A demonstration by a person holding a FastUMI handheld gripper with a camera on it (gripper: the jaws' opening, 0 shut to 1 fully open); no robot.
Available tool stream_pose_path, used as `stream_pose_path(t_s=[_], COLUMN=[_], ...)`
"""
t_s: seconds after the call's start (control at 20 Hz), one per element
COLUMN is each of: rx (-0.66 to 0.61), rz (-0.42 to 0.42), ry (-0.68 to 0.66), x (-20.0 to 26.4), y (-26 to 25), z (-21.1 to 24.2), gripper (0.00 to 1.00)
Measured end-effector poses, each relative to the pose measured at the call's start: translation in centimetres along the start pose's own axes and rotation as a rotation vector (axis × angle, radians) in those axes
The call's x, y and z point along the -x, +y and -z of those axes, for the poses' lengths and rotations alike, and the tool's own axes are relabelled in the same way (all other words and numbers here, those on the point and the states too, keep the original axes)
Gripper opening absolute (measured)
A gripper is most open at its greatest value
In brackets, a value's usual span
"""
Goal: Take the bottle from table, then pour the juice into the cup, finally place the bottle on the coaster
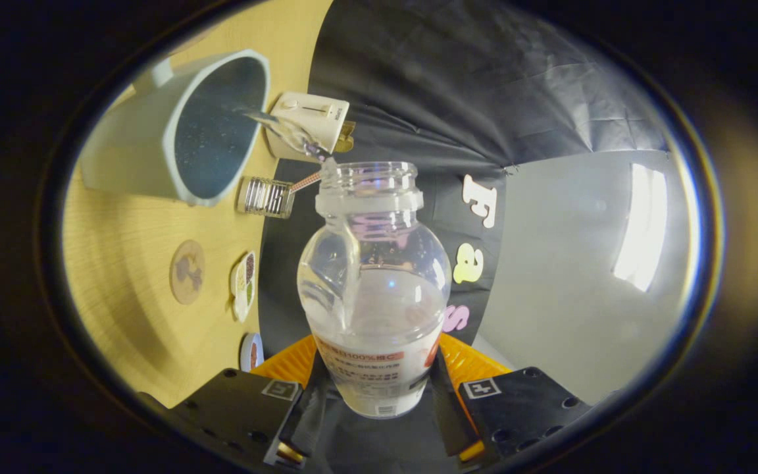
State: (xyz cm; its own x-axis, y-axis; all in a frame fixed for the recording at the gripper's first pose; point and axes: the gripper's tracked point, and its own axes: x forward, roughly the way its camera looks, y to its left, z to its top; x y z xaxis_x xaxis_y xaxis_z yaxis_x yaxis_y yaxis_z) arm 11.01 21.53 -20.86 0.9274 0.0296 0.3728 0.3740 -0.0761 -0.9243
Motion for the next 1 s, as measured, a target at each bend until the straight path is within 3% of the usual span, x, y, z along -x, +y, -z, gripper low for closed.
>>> stream_pose_path(t_s=[1.0], rx=[0.051], rz=[0.037], ry=[-0.021], x=[-1.5], y=[-2.1], z=[-1.0], gripper=[0.75])
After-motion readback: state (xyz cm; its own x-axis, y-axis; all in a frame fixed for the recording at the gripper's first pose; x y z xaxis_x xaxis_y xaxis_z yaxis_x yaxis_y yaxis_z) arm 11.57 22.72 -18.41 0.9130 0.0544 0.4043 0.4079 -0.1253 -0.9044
